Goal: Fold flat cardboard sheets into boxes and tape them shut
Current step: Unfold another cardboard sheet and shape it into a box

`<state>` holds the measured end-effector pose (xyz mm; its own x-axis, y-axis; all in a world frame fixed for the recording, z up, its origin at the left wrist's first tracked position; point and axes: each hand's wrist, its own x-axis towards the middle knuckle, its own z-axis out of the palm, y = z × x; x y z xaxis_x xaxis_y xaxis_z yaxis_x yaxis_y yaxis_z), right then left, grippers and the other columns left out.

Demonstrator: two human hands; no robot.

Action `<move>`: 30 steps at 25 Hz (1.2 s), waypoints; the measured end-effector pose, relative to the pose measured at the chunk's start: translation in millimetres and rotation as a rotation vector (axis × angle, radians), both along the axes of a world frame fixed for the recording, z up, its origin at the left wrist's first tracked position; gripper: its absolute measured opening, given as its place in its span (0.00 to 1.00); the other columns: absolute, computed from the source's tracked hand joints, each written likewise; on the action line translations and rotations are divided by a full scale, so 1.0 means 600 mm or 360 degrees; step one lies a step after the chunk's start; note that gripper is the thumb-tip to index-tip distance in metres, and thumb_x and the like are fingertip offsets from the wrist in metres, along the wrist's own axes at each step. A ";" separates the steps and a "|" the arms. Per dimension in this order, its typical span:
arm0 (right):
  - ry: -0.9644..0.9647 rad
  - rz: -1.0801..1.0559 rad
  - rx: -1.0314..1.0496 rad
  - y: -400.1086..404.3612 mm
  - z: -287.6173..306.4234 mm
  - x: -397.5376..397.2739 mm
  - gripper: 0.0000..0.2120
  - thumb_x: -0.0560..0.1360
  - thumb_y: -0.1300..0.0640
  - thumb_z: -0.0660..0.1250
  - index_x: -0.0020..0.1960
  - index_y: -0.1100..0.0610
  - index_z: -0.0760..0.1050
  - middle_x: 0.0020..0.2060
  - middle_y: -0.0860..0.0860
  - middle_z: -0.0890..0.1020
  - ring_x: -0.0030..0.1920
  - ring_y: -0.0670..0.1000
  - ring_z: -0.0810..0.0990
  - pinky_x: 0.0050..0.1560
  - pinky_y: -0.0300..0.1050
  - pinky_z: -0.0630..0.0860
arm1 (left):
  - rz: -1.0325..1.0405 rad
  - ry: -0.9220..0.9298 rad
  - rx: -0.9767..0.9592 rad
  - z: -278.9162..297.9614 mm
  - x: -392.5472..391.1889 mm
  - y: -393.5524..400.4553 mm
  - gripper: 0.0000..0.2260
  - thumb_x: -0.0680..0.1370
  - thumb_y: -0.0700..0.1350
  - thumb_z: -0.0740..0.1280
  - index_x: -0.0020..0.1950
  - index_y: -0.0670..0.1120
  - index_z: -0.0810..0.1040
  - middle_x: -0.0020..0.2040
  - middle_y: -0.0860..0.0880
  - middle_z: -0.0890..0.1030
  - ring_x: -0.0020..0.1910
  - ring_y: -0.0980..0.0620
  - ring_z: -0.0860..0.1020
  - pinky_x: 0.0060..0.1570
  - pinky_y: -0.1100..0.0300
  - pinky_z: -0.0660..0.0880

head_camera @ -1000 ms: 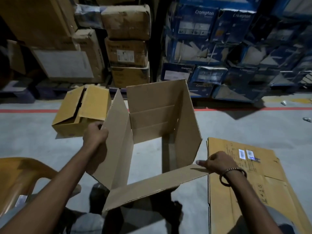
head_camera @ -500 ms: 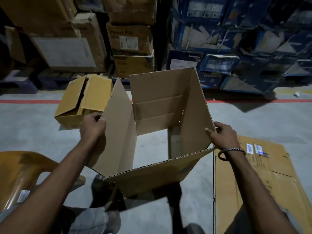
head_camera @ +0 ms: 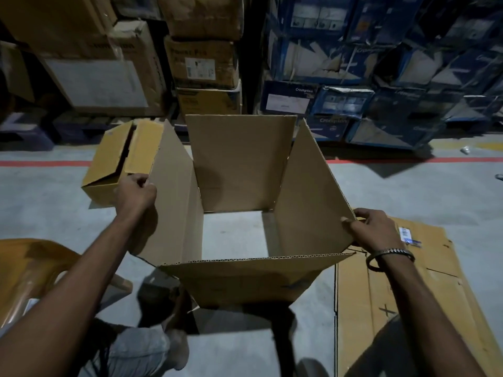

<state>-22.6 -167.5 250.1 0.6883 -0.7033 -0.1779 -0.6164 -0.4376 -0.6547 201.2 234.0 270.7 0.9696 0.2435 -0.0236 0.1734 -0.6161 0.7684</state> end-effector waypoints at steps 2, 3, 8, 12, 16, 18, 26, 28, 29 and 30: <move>-0.0028 0.0012 -0.0084 0.005 0.004 0.005 0.18 0.71 0.40 0.70 0.53 0.50 0.84 0.34 0.51 0.85 0.40 0.57 0.86 0.49 0.59 0.84 | -0.0016 0.0000 0.0058 -0.002 -0.003 0.003 0.14 0.82 0.40 0.67 0.67 0.40 0.81 0.63 0.39 0.82 0.62 0.38 0.78 0.55 0.52 0.69; -0.0055 0.0021 -0.0108 0.008 0.005 0.008 0.22 0.72 0.35 0.68 0.53 0.50 0.85 0.34 0.51 0.85 0.40 0.57 0.86 0.48 0.59 0.84 | -0.0036 -0.0014 0.0091 -0.005 -0.001 0.005 0.14 0.82 0.40 0.67 0.68 0.41 0.80 0.64 0.39 0.82 0.62 0.38 0.78 0.56 0.51 0.71; -0.0109 0.0034 -0.0006 0.009 0.005 0.020 0.27 0.73 0.25 0.63 0.40 0.48 0.85 0.32 0.48 0.86 0.35 0.53 0.86 0.45 0.57 0.85 | -0.0239 -0.0328 0.0169 0.018 -0.023 -0.017 0.16 0.80 0.47 0.71 0.68 0.49 0.79 0.68 0.42 0.74 0.65 0.41 0.76 0.63 0.44 0.75; -0.0103 0.0138 -0.0223 -0.002 -0.004 0.030 0.29 0.76 0.29 0.58 0.42 0.51 0.84 0.33 0.51 0.85 0.38 0.56 0.84 0.45 0.57 0.83 | -0.1072 -0.0829 0.0033 0.064 -0.155 -0.062 0.06 0.83 0.47 0.68 0.57 0.47 0.84 0.52 0.52 0.82 0.52 0.57 0.80 0.52 0.57 0.79; -0.0081 0.0061 -0.0304 -0.024 -0.013 0.039 0.24 0.83 0.40 0.58 0.38 0.52 0.80 0.36 0.56 0.84 0.42 0.62 0.80 0.42 0.52 0.77 | -0.1876 -0.1228 0.0292 0.029 -0.283 -0.128 0.08 0.82 0.50 0.70 0.56 0.47 0.85 0.53 0.51 0.83 0.50 0.50 0.82 0.49 0.54 0.78; -0.0059 -0.0003 -0.0290 -0.042 -0.022 0.040 0.24 0.84 0.43 0.58 0.39 0.57 0.80 0.39 0.60 0.83 0.45 0.65 0.79 0.43 0.52 0.75 | -0.2060 -0.1317 0.0728 -0.018 -0.291 -0.145 0.12 0.81 0.48 0.70 0.63 0.48 0.82 0.59 0.48 0.81 0.56 0.45 0.79 0.51 0.51 0.76; 0.0039 -0.0382 -0.0311 -0.088 -0.048 0.032 0.20 0.84 0.49 0.59 0.57 0.62 0.83 0.53 0.68 0.82 0.55 0.69 0.79 0.53 0.57 0.75 | -0.1890 -0.0770 0.1501 -0.121 -0.171 -0.160 0.28 0.79 0.54 0.67 0.79 0.52 0.66 0.82 0.42 0.62 0.81 0.41 0.59 0.78 0.39 0.59; -0.0140 -0.0453 -0.0493 -0.066 -0.037 0.035 0.16 0.81 0.52 0.63 0.62 0.59 0.82 0.56 0.64 0.83 0.59 0.67 0.78 0.55 0.57 0.76 | -0.1908 -0.0404 0.1527 -0.154 -0.160 -0.146 0.30 0.82 0.58 0.63 0.82 0.53 0.58 0.84 0.43 0.55 0.83 0.41 0.55 0.78 0.38 0.58; -0.0261 -0.0451 -0.0604 -0.048 -0.030 0.037 0.15 0.79 0.55 0.66 0.64 0.57 0.81 0.58 0.62 0.83 0.62 0.65 0.77 0.56 0.57 0.76 | -0.1944 -0.0178 0.1512 -0.168 -0.154 -0.138 0.32 0.83 0.58 0.62 0.84 0.54 0.54 0.85 0.43 0.50 0.84 0.42 0.52 0.79 0.39 0.57; -0.0365 -0.0412 -0.0733 -0.026 -0.023 0.040 0.16 0.77 0.57 0.68 0.63 0.56 0.81 0.58 0.59 0.83 0.63 0.64 0.75 0.56 0.57 0.75 | -0.1996 0.0027 0.1514 -0.181 -0.149 -0.130 0.33 0.83 0.58 0.62 0.85 0.55 0.51 0.85 0.43 0.46 0.84 0.42 0.49 0.79 0.39 0.58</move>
